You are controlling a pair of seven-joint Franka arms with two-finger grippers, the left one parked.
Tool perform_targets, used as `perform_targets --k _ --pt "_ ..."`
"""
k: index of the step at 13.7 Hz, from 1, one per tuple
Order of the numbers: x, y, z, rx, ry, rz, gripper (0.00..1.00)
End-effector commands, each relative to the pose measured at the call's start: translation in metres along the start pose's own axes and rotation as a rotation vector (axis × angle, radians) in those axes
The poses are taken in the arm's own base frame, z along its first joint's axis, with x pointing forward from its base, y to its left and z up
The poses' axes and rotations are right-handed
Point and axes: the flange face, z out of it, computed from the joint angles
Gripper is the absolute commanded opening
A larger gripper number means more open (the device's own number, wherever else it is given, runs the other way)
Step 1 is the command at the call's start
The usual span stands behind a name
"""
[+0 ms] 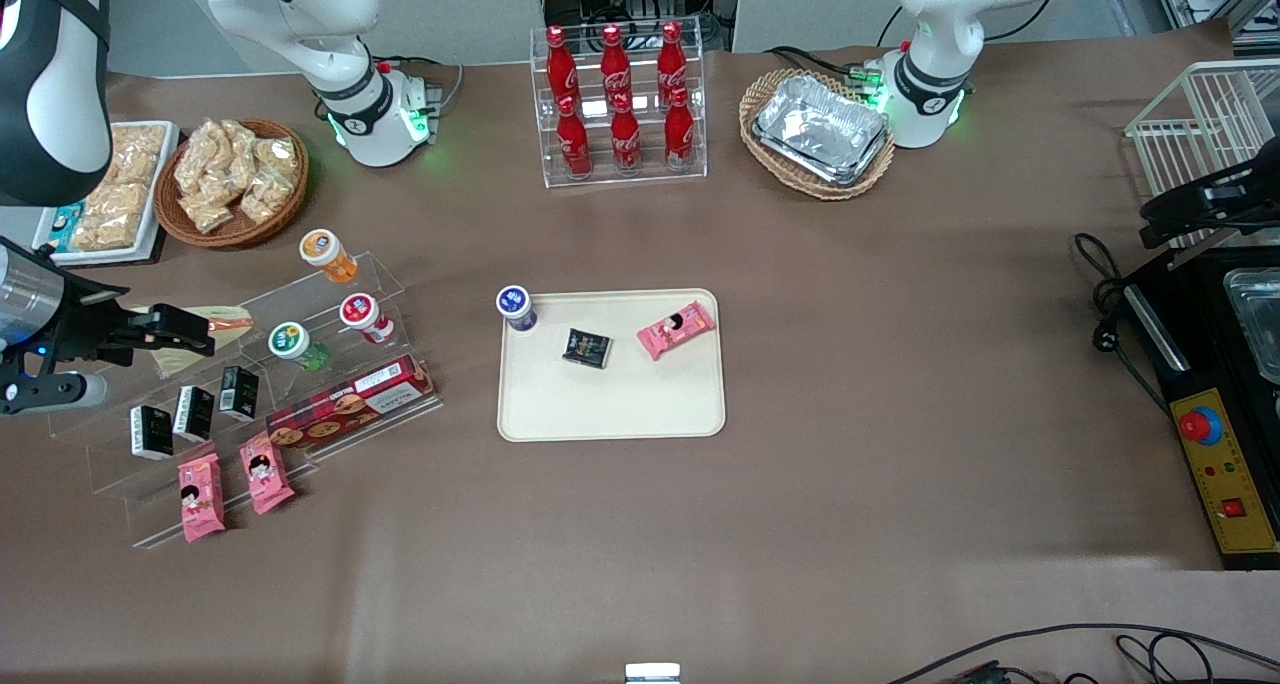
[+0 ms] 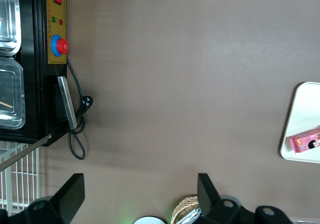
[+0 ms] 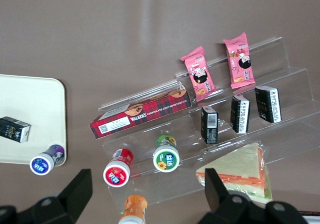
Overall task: Place sandwich on tray
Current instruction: 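Move the right gripper toward the wrapped sandwich on the acrylic rack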
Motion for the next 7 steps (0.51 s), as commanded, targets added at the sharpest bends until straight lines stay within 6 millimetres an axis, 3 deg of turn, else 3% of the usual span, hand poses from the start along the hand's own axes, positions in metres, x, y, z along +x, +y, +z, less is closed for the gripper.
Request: perform_targets --k 1,7 --pt "0.001 -0.001 0.000 -0.008 0.004 0.010 1.00" --pt "-0.003 0.012 -0.006 -0.001 0.009 0.035 1.00"
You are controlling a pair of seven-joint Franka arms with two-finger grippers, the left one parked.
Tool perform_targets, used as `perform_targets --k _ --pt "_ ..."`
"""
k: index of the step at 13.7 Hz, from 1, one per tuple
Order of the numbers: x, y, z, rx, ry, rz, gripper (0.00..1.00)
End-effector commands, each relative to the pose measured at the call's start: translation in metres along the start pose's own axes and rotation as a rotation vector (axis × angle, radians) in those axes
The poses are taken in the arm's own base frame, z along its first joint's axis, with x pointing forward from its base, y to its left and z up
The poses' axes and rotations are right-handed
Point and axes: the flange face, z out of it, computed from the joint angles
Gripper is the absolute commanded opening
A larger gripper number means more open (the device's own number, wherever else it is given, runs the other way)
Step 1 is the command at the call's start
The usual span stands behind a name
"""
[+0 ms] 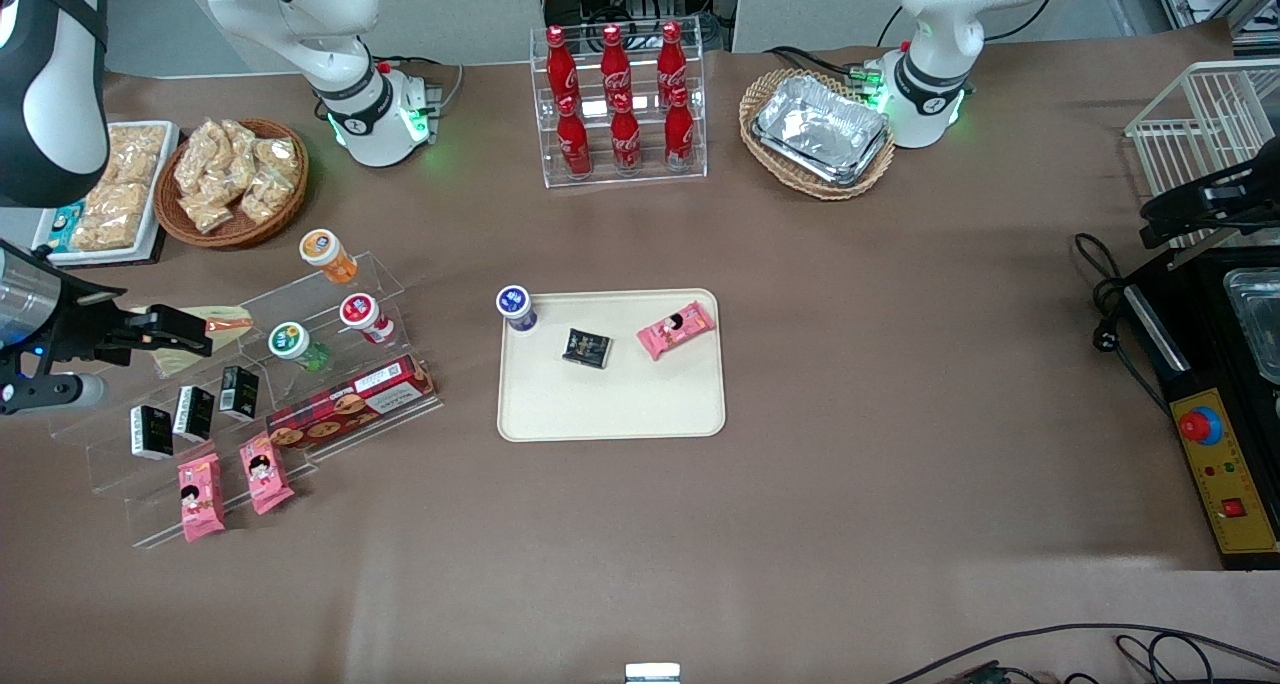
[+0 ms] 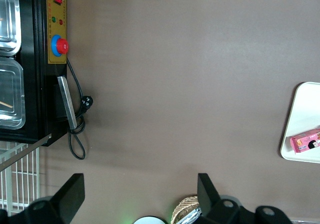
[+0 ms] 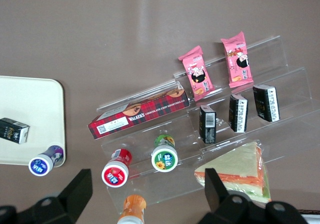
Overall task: Place sandwich on tray
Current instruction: 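Move the right gripper toward the wrapped sandwich on the acrylic rack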
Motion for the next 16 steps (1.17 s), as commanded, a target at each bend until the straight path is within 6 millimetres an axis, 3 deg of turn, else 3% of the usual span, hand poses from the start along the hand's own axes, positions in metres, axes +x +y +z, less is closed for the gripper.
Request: perform_targets --k 1,3,6,12,16 --pt "-0.008 0.012 -0.015 -0.003 0.023 0.047 1.00" --pt "-0.017 0.026 -0.027 -0.003 0.033 0.143 1.00" --pt "-0.032 0.051 -0.024 0.012 -0.030 0.309 1.00" --pt "-0.069 0.117 -0.041 0.074 -0.073 0.707 1.00" --pt "-0.076 0.130 -0.020 0.113 -0.177 0.982 1.00"
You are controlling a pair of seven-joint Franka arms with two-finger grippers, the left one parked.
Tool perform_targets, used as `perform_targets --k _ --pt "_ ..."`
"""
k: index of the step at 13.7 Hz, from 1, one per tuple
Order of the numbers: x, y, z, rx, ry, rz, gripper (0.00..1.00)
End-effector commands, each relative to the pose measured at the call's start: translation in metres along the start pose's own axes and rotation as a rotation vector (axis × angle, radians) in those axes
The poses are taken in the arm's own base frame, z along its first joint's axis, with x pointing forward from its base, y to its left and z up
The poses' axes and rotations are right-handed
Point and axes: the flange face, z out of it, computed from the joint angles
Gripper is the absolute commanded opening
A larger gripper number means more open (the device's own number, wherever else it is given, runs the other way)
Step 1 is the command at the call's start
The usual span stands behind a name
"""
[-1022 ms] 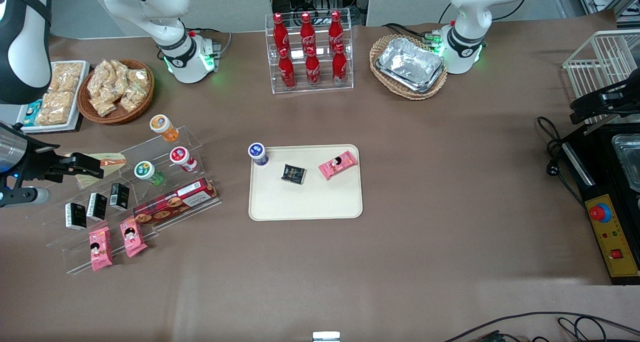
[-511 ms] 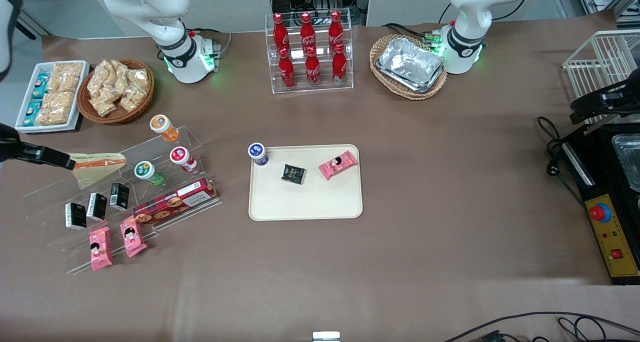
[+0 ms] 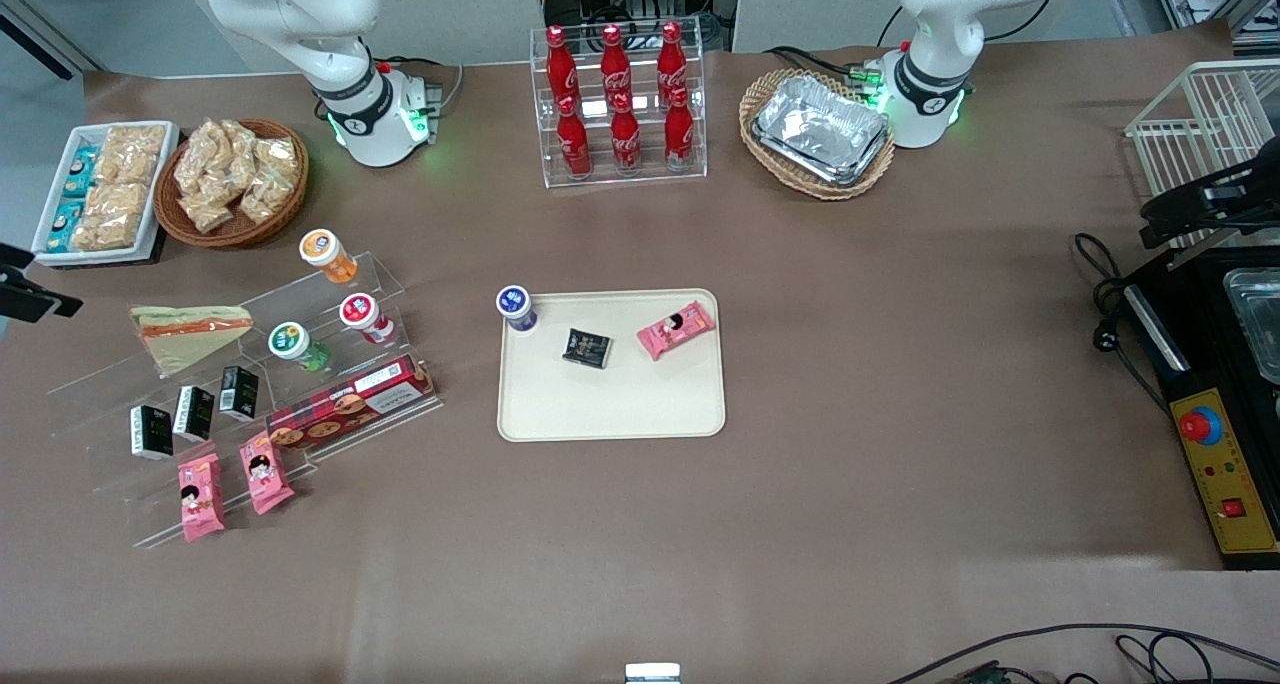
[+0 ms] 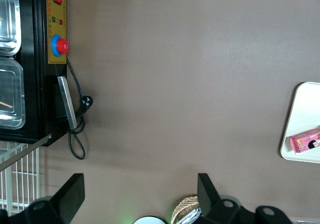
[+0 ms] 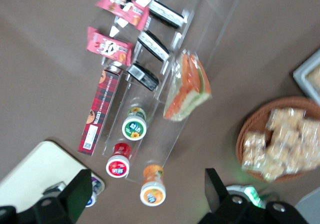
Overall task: Place sandwich on tray
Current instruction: 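Close the right gripper on the plastic-wrapped sandwich and lift it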
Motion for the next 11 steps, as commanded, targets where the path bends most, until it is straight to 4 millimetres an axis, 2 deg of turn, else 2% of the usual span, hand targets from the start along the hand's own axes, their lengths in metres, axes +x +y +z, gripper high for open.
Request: perform_targets --k 1,7,9,11 --pt "0.003 0.004 0.023 0.003 -0.079 0.183 1.00" --pt "0.026 -0.002 0.063 -0.047 -0.100 0.302 1.00" --pt "0.038 0.008 0.076 -0.061 -0.078 0.324 1.00" --pt "0.052 0.038 0.100 -0.029 -0.056 0.366 1.00"
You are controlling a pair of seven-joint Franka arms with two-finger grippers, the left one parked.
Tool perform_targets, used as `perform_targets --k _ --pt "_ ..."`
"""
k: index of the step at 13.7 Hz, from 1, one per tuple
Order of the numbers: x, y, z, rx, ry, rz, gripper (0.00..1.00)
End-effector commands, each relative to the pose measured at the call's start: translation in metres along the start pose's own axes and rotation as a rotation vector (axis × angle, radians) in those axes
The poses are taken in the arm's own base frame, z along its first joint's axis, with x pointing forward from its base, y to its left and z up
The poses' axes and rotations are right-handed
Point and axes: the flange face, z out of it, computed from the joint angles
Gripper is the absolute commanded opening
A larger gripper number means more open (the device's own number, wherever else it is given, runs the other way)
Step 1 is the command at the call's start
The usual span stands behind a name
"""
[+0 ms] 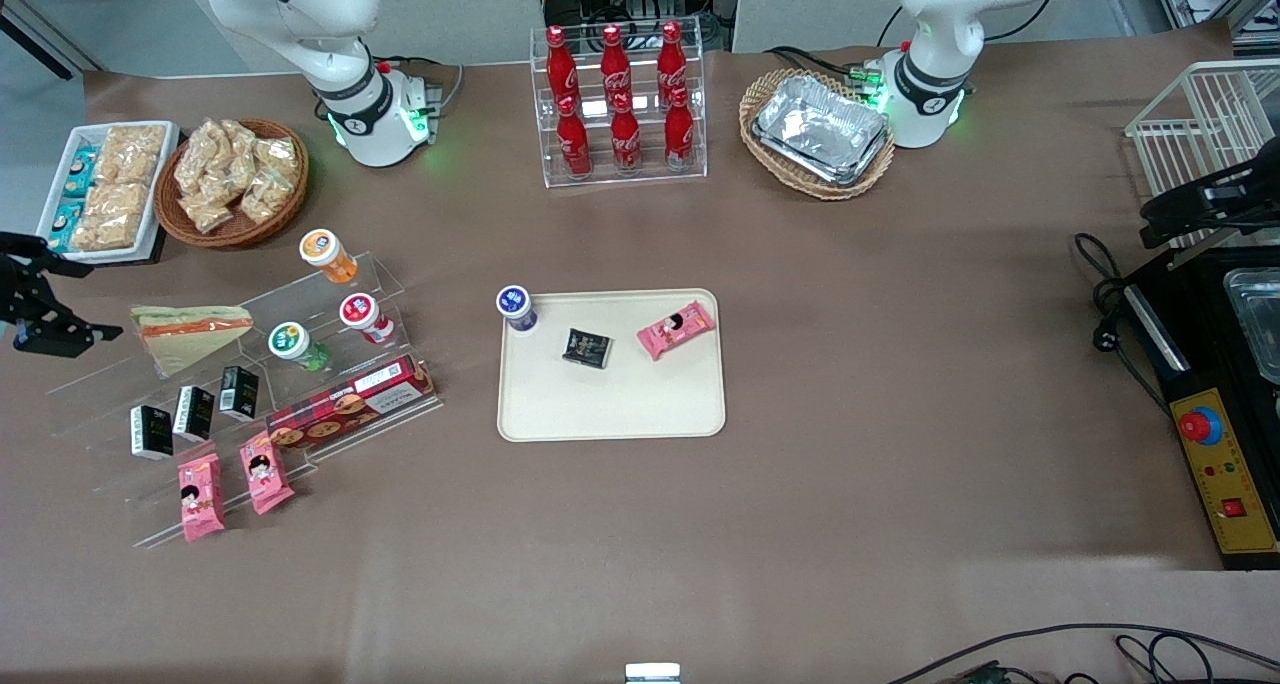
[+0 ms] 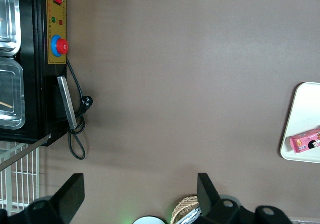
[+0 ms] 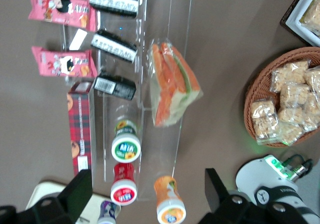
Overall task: Place sandwich on tray
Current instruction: 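Close the right gripper on the plastic-wrapped sandwich and lift it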
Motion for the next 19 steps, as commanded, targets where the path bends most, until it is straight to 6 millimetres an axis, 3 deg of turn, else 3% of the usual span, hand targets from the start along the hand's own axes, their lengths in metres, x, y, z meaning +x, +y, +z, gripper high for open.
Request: perform_targets --k 1,5,11,17,19 --pt "0.030 0.032 0.038 0.047 0.026 0.070 1.00" --pt "0.048 0.042 0.073 0.070 0.041 0.094 1.00" --pt "0.049 0.039 0.128 0.064 0.040 0.099 1.00" --pt "0.053 0.035 0.149 0.068 0.054 0.086 1.00" --pt "0.053 0.035 0.153 0.066 0.047 0.081 0.94"
